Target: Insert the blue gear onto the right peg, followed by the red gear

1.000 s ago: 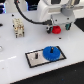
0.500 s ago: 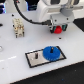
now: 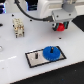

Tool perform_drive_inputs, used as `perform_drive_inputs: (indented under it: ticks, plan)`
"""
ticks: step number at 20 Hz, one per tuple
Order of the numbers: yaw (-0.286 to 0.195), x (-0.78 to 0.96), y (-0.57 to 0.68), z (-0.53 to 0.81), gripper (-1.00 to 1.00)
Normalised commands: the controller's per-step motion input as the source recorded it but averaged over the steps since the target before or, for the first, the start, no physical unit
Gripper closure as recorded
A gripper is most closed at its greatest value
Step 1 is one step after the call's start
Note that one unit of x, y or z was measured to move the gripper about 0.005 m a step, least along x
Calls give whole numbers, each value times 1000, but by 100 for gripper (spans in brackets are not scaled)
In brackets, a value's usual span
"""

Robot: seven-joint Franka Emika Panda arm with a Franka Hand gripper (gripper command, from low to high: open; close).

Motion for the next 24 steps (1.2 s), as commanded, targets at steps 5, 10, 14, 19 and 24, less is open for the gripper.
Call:
perform_drive_inputs:
  ticks: [5, 10, 14, 19, 24]
  plan:
    - [0, 523, -169, 552, 100]
    - [0, 535, -305, 458, 100]
    - [0, 605, -350, 452, 100]
    - [0, 673, -299, 366, 100]
    - [0, 741, -256, 299, 100]
